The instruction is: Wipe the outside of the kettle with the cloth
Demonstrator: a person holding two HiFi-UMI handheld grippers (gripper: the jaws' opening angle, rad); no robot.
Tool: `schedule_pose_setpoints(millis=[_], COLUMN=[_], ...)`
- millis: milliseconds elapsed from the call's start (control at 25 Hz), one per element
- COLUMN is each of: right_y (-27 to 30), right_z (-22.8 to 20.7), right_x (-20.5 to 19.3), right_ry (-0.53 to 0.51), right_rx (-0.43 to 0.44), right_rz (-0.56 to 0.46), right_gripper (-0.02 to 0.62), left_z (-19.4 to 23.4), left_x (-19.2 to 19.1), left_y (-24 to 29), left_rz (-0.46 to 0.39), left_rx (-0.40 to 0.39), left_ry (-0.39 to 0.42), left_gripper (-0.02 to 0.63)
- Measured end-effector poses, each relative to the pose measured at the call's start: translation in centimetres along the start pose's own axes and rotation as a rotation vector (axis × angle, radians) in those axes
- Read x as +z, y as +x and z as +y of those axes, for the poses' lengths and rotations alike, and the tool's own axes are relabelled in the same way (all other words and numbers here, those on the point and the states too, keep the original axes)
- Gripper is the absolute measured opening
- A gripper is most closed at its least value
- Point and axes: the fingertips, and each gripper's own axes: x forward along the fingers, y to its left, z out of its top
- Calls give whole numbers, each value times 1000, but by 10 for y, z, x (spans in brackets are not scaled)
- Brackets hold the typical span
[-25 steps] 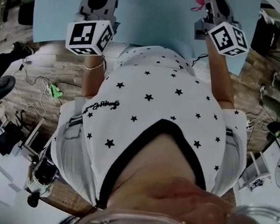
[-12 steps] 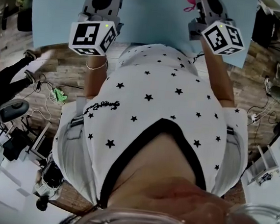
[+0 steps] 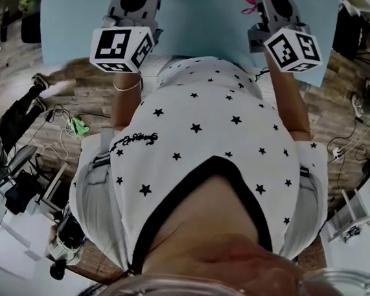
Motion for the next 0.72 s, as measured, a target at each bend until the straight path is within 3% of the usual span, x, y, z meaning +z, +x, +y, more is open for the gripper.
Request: schedule_pose_setpoints(millis=[720], right_y=[-7], right_z=[0], right_x=[0], right_ry=[22], right_rx=[3], right_rz=[5], right_gripper=[71], left_z=[-1], left_x=[0], left_y=[-11], left_rz=[2], left_rx=[25], left_ry=[-3], left_gripper=[34])
